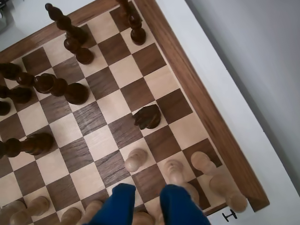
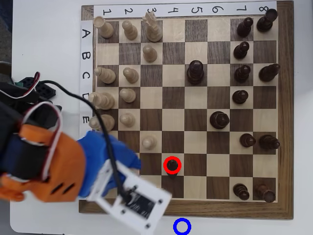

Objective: Move the piece to destination

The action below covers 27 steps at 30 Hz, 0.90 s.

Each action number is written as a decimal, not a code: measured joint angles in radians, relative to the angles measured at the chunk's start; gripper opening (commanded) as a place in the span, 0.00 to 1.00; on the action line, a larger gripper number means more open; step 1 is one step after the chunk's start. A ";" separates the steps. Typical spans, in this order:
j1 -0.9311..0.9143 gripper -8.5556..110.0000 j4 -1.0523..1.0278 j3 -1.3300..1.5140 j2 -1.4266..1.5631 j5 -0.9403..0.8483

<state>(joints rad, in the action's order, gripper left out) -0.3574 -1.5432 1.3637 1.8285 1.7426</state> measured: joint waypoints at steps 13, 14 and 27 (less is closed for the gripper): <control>0.046 0.31 0.351 0.328 -0.031 0.008; 0.046 0.31 0.382 0.347 -0.034 0.008; 0.051 0.34 0.615 0.451 -0.052 0.008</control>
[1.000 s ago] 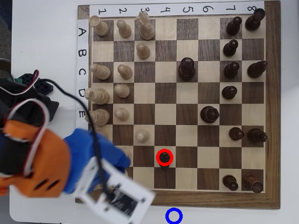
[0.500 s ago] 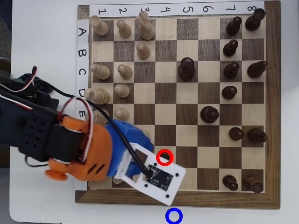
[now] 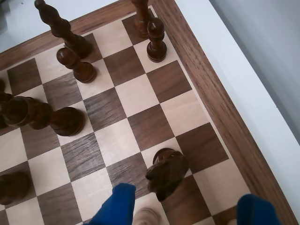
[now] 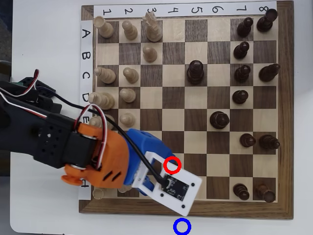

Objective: Move the piece to destination

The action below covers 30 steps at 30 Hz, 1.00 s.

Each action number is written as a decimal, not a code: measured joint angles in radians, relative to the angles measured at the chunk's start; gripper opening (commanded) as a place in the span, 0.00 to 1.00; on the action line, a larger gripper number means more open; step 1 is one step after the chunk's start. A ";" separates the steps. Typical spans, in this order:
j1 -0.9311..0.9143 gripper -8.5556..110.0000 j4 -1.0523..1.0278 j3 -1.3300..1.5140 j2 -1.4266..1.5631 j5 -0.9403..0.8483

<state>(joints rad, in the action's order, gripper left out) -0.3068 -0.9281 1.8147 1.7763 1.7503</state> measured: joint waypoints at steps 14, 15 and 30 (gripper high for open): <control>0.043 0.34 0.103 0.032 -0.083 0.000; 0.043 0.34 0.112 0.038 -0.086 0.000; 0.029 0.30 0.252 0.129 -0.129 0.000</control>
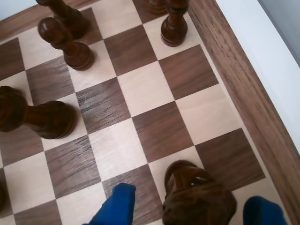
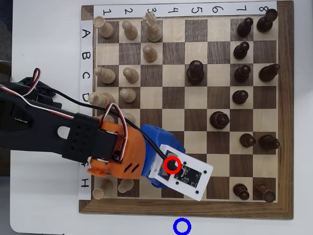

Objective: Move the piece to destination

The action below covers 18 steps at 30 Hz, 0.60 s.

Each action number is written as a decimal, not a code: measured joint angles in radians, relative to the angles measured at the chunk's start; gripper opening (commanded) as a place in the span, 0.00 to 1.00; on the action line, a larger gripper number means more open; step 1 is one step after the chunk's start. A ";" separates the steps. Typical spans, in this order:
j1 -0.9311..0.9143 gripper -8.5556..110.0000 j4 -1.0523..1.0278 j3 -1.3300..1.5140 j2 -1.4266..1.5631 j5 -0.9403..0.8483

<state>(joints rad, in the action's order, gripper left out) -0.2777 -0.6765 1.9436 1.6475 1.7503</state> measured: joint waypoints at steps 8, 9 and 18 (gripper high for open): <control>-0.034 0.24 0.063 0.025 0.000 0.000; -0.035 0.23 0.067 0.025 0.000 0.000; -0.038 0.11 0.087 0.032 0.000 0.000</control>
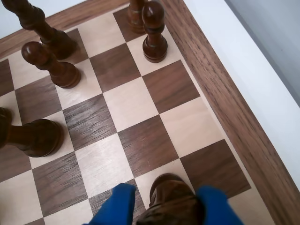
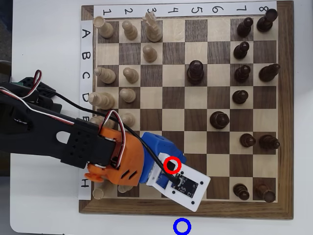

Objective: Move the piece to destination

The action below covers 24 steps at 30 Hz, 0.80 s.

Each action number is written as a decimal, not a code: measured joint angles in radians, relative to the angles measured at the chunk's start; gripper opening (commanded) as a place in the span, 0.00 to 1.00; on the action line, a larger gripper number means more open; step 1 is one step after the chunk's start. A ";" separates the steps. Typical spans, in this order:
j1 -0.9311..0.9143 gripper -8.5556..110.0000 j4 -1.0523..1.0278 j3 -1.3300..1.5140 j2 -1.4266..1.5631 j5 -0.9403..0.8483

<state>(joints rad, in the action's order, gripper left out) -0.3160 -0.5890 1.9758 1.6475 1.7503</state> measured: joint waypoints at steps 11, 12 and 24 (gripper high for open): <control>-0.006 0.07 0.000 0.003 0.000 0.000; -0.006 0.07 0.000 0.003 0.000 0.000; -0.023 0.07 -0.029 0.002 0.000 0.000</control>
<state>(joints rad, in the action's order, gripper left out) -0.3390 -0.6182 1.9773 1.6475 1.7503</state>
